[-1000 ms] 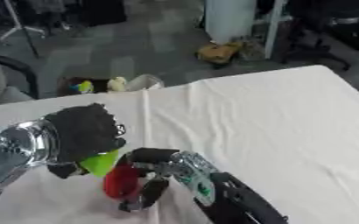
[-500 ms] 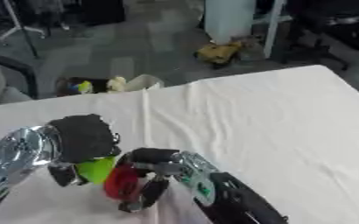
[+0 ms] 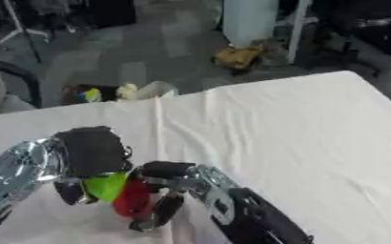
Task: Pour the contents of one cup into another cup.
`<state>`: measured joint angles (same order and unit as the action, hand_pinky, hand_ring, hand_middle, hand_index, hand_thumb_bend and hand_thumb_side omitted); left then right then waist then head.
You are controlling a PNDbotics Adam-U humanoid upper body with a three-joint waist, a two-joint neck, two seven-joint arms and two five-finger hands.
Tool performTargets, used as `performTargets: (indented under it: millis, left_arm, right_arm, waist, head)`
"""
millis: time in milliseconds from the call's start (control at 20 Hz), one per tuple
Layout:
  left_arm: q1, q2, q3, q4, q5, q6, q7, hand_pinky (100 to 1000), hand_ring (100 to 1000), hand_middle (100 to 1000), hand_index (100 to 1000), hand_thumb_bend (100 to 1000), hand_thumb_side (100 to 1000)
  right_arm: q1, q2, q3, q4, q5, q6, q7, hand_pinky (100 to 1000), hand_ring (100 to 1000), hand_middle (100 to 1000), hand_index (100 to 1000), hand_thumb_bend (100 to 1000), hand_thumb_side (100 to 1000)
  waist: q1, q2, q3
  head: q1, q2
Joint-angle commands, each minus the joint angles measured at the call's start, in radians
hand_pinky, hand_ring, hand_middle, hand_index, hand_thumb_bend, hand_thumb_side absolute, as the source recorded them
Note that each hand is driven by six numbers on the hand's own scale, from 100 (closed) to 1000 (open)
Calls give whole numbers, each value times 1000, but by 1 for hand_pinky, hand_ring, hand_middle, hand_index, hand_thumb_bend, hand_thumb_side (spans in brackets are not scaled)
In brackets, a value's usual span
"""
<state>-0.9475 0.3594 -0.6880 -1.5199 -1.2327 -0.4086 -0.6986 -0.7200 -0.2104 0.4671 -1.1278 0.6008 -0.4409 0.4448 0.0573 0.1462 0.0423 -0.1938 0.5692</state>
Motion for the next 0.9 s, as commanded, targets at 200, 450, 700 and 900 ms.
performTargets:
  millis: [200, 450, 700, 900]
  left_arm:
    - [23, 8, 115, -9, 167, -60, -200, 100, 100, 238, 588, 100, 190]
    - [72, 14, 227, 15, 378, 125, -99, 100, 100, 232, 585, 100, 196]
    - [115, 18, 315, 61, 587, 264, 115, 100, 100, 237, 597, 140, 221]
    - [134, 30, 355, 96, 730, 308, 299, 100, 100, 262, 613, 231, 276]
  right_arm:
    - [-9, -11, -24, -12, -4, 12, -20, 841, 868, 290, 668, 100, 319]
    - [-2, -13, -33, -6, 0, 19, -29, 841, 869, 292, 668, 100, 320]
    - [5, -20, -45, -3, -5, 29, -42, 840, 870, 291, 665, 100, 321]
    - [10, -29, -54, -8, -10, 38, -51, 840, 870, 291, 666, 100, 321]
  waist:
    - [-10, -15, 4]
    - [-16, -13, 6]
    - [-24, -10, 4]
    - [-33, -8, -6]
  head:
    - [-5, -12]
    - [-8, -15]
    - [-9, -20]
    - [-7, -24]
